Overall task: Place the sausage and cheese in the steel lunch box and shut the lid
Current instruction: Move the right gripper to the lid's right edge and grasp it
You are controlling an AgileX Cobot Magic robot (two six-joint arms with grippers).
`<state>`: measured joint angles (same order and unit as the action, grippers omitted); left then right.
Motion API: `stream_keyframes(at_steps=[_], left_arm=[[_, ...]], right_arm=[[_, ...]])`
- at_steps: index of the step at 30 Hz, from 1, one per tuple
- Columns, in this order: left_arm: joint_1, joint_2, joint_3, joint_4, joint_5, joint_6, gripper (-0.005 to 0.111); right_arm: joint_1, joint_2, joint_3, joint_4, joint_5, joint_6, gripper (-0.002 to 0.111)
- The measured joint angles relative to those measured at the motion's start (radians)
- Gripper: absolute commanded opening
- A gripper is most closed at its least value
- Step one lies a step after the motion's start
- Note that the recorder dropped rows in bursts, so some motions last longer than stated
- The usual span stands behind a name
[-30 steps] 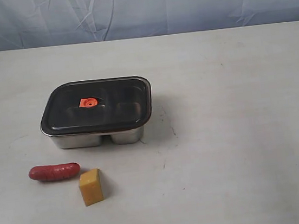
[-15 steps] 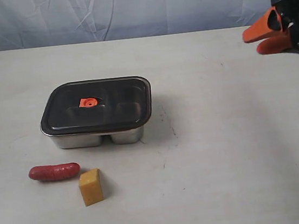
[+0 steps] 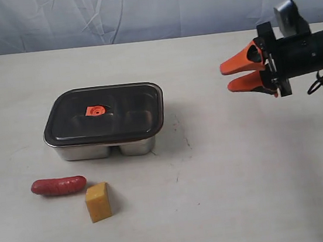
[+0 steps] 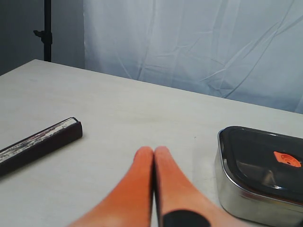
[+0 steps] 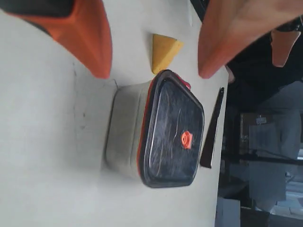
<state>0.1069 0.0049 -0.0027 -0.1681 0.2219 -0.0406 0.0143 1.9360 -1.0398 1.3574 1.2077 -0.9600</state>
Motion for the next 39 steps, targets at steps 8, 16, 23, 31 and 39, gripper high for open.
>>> stream_keyframes(at_steps=[8,16,23,31,39], left_arm=[[0.000,0.000,0.000,0.000,0.000,0.000,0.000],[0.000,0.000,0.000,0.000,0.000,0.000,0.000],[0.000,0.000,0.000,0.000,0.000,0.000,0.000],[0.000,0.000,0.000,0.000,0.000,0.000,0.000],[0.000,0.000,0.000,0.000,0.000,0.000,0.000]], right_arm=[[0.114,0.055,-0.040,0.030,0.004,-0.016,0.053],[0.201,0.096,-0.102,0.053,-0.064,-0.019,0.053],[0.237,0.181,-0.161,0.065,-0.067,-0.019,0.053],[0.237,0.285,-0.209,0.126,-0.049,-0.019,0.053],[0.265,0.316,-0.209,0.159,-0.039,-0.024,0.053]])
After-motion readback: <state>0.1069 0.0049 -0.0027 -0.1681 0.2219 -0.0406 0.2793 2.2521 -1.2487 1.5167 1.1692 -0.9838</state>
